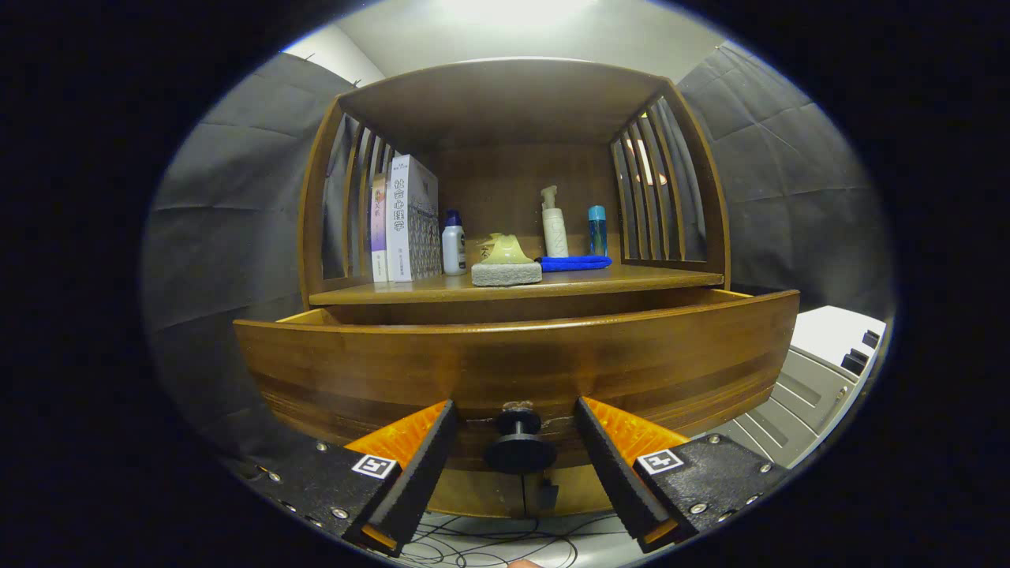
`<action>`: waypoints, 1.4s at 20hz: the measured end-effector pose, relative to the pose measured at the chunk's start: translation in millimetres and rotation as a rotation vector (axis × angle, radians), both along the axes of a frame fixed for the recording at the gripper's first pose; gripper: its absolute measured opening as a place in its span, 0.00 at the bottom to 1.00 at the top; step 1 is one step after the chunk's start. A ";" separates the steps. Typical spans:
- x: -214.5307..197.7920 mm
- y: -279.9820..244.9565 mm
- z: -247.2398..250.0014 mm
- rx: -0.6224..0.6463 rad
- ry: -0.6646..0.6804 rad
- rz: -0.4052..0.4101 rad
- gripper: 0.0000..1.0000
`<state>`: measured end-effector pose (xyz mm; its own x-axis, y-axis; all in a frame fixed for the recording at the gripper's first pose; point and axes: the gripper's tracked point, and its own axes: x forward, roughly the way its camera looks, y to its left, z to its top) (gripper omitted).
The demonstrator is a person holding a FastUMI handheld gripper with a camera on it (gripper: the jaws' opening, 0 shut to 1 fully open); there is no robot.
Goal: Pull open the drawer, take out the items inside it, and place them on the countertop above the cabinet.
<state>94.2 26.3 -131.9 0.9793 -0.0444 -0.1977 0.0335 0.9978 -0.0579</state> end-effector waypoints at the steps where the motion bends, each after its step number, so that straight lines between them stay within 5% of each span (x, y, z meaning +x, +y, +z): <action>1: 3.0 0.2 -0.5 -0.001 0.000 0.000 0.95; 28: 103.6 -3.5 -6.2 -0.011 -0.018 -0.018 0.95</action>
<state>197.8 22.8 -138.1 0.9817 -0.0639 -0.1794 0.0524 0.9963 -0.0677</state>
